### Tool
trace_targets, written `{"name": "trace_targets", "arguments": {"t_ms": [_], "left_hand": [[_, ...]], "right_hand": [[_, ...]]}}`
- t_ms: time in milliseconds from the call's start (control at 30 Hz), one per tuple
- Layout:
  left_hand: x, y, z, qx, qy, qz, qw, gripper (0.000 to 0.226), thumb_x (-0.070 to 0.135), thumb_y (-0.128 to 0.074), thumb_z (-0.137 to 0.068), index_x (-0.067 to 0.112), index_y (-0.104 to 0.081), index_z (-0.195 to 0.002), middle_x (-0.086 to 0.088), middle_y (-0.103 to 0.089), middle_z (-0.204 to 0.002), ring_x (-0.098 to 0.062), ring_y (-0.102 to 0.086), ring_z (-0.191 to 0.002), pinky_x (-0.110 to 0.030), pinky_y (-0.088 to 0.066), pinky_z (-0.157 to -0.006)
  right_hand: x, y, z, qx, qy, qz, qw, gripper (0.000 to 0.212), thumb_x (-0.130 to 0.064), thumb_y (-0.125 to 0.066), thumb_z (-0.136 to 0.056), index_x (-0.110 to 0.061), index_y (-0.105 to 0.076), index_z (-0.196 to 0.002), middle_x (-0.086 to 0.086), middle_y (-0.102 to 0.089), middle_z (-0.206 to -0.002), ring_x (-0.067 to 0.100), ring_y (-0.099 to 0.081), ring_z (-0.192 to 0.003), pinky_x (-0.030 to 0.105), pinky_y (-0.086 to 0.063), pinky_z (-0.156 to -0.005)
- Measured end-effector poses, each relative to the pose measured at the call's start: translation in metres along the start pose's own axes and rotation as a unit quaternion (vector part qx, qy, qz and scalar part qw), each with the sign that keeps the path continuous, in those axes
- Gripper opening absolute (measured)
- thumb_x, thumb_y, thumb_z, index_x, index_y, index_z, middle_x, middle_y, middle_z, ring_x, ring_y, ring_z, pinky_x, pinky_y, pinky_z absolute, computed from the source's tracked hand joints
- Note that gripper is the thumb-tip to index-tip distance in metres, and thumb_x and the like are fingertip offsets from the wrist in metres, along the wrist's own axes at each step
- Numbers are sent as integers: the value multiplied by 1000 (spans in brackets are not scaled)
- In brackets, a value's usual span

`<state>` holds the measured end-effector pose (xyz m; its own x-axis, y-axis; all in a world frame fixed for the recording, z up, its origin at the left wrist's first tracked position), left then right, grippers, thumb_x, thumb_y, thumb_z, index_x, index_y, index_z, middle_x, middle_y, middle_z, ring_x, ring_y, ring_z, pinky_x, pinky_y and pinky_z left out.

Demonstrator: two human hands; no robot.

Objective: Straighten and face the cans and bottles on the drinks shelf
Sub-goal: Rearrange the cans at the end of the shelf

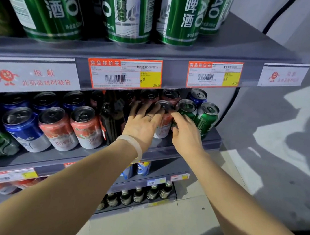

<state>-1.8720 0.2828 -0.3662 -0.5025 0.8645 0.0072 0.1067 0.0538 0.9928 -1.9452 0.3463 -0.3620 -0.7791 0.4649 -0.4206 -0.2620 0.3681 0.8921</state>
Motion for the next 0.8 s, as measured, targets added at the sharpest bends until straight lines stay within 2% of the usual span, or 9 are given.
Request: {"name": "trace_targets", "arguments": {"t_ms": [100,167,267,367,433,533,600,700,800], "left_hand": [[1,2,6,1,9,4,1000,80,7,-44,-86,21,4,-148,-2,-2,-158,-24,10,-145,-43,8,-115],[2,6,12,15,15,14,1000,78,11,-45,-87,19,2,-148,-5,-1,-158,-26,-1,-145,-42,3,-116],[8,16,25,79,-20,65,995,73,8,-57,-78,10,-27,-144,-13,-33,-147,-34,-33,-133,-45,-20,-112],[9,21,41,135,-65,119,981,65,2,-68,-58,2,-55,-123,-18,-59,-123,-38,-58,-111,-50,-45,-95],[7,21,54,143,-78,134,977,54,4,-53,-67,-2,-57,-120,-19,-61,-121,-37,-60,-109,-49,-48,-93],[-6,14,76,129,-78,157,976,54,10,-36,-71,-3,-58,-118,-20,-61,-120,-36,-60,-110,-49,-48,-94],[-21,8,94,127,-64,153,978,52,9,-45,-68,-1,-58,-118,-17,-62,-119,-35,-60,-110,-49,-48,-95],[-50,4,123,126,-34,136,982,61,7,-65,-58,0,-57,-118,-17,-62,-119,-35,-61,-109,-49,-48,-94],[-86,7,154,136,13,112,984,59,8,-65,-61,1,-56,-119,-18,-63,-118,-36,-62,-106,-49,-49,-91]], "right_hand": [[-1,-1,2,8,-4,1,1000,55,1,-49,-86,-18,-41,-137,14,-50,-125,34,-46,-116,41,-43,-89],[-4,2,4,22,-13,10,1000,53,0,-52,-85,-13,-41,-135,15,-45,-128,34,-44,-120,39,-40,-95],[-16,12,10,69,-4,-8,998,50,0,-57,-82,-4,-46,-131,18,-46,-130,36,-45,-120,39,-38,-99],[-37,12,18,90,39,-30,995,46,2,-61,-79,0,-53,-124,21,-51,-125,40,-50,-112,42,-42,-95],[-48,4,25,87,59,-57,993,47,5,-60,-77,0,-55,-123,18,-53,-125,38,-52,-112,42,-43,-96],[-65,-14,40,59,73,-75,993,48,4,-59,-79,-3,-53,-126,13,-51,-128,31,-49,-117,34,-37,-100],[-79,-30,50,34,85,-69,993,47,2,-58,-81,-4,-52,-127,12,-51,-129,29,-47,-120,30,-34,-102],[-105,-53,61,-3,104,-71,992,50,4,-58,-79,-5,-51,-127,11,-50,-130,29,-46,-123,37,-36,-106],[-137,-72,68,-40,126,-66,989,53,4,-55,-81,-9,-47,-132,7,-45,-135,25,-42,-127,35,-34,-108]]}}
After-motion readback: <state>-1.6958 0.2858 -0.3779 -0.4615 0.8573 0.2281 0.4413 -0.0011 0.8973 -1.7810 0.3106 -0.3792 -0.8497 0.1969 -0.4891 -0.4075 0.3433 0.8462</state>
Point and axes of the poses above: each hand's wrist, its own z-axis away from the middle knuckle, its own y-axis out of the back of the hand, x = y × z, the point moved 10 cm from there along -z, towards the middle knuckle
